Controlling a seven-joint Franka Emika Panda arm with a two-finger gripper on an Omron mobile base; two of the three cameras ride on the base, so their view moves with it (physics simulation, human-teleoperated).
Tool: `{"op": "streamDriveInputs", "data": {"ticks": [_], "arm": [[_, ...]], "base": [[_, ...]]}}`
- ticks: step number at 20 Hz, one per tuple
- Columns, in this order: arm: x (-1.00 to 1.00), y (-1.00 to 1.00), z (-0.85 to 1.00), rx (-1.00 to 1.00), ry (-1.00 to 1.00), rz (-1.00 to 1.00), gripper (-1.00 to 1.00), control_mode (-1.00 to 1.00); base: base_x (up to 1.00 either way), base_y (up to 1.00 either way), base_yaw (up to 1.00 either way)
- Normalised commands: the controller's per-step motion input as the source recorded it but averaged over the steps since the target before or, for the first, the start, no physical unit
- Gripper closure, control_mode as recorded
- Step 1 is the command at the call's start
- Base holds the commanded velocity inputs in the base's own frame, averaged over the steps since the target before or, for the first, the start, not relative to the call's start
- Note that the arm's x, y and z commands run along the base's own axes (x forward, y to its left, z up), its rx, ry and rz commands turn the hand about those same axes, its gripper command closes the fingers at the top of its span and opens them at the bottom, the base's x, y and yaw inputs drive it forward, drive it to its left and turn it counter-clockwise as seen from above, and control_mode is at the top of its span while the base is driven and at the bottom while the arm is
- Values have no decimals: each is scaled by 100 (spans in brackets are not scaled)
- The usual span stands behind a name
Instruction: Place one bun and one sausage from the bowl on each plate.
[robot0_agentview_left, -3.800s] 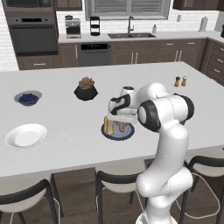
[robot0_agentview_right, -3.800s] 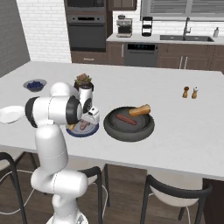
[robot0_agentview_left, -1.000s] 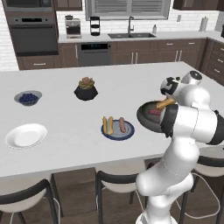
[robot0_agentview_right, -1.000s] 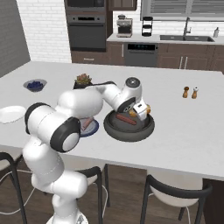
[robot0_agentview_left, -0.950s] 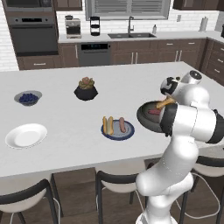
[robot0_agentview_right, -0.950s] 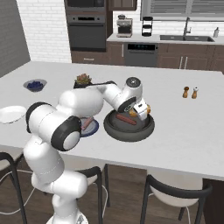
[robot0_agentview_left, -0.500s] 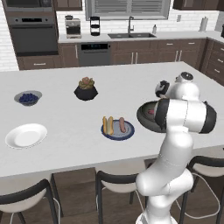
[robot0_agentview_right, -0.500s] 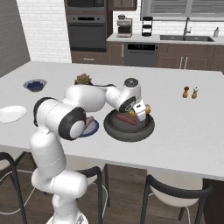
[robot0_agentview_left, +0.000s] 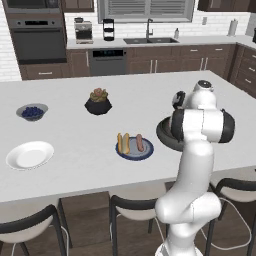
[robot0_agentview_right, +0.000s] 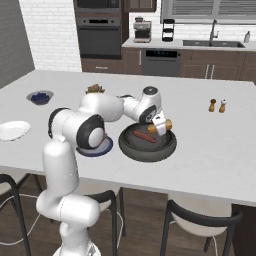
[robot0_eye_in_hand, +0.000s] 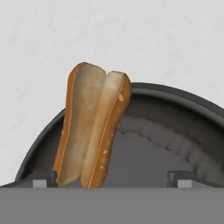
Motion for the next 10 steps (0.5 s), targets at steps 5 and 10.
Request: {"op": "streamDriveInputs", "data": {"ticks": [5,10], "arm": [[30,-17,-28,3,10,0,-100,-100],[30,-4,-31,0,5,0,-100,-100]], "base": [[0,0,0],[0,0,0]]}}
